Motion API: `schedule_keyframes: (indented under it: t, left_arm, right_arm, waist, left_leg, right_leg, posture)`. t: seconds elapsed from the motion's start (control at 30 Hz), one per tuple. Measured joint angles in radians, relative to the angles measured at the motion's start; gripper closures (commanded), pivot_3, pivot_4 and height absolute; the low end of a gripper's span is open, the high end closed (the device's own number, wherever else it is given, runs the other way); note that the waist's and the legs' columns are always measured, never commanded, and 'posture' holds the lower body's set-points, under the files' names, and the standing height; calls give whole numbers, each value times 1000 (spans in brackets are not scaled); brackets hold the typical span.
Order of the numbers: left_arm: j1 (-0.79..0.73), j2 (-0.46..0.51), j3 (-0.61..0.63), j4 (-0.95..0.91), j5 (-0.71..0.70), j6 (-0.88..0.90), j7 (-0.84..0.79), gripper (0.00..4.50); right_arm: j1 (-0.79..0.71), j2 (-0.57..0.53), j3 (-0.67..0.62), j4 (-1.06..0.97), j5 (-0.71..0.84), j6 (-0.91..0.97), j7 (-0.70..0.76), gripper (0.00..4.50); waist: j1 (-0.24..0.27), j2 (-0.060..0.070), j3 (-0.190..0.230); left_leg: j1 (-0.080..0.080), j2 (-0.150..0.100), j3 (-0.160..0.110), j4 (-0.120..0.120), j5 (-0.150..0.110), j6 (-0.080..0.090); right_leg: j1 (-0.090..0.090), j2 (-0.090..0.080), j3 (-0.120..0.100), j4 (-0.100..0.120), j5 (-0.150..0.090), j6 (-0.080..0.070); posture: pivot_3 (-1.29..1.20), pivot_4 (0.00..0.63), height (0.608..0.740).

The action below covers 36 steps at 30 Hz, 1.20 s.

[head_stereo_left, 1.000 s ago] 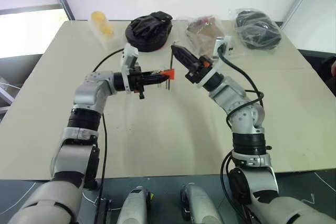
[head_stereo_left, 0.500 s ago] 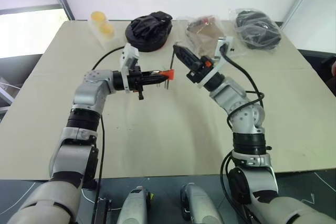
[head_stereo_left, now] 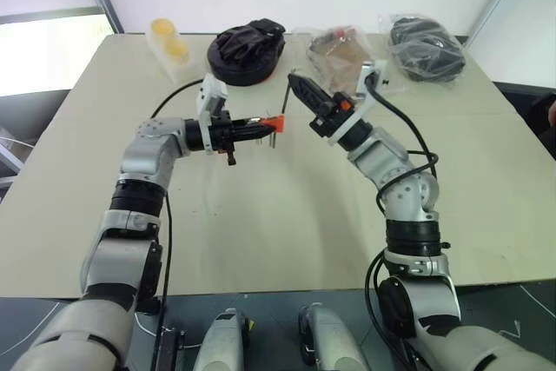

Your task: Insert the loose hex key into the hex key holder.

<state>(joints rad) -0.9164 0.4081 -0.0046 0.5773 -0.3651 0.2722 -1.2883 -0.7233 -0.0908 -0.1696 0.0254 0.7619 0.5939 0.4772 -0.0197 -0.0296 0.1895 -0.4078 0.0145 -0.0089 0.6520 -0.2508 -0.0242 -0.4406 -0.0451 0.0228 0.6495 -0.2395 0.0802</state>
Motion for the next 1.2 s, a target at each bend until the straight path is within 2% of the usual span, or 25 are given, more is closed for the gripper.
schedule_keyframes:
  t: [1.2]
  left_arm:
    - [1,2,0,-28,-17,30,12,4500]
  right_arm:
    - [4,9,5,-1,-2,-1,1,4445]
  waist:
    - [0,0,0]
  left_leg:
    - [0,0,0,0,0,0]
  right_leg:
    - [0,0,0,0,0,0]
  posture:
    - [0,150,740]
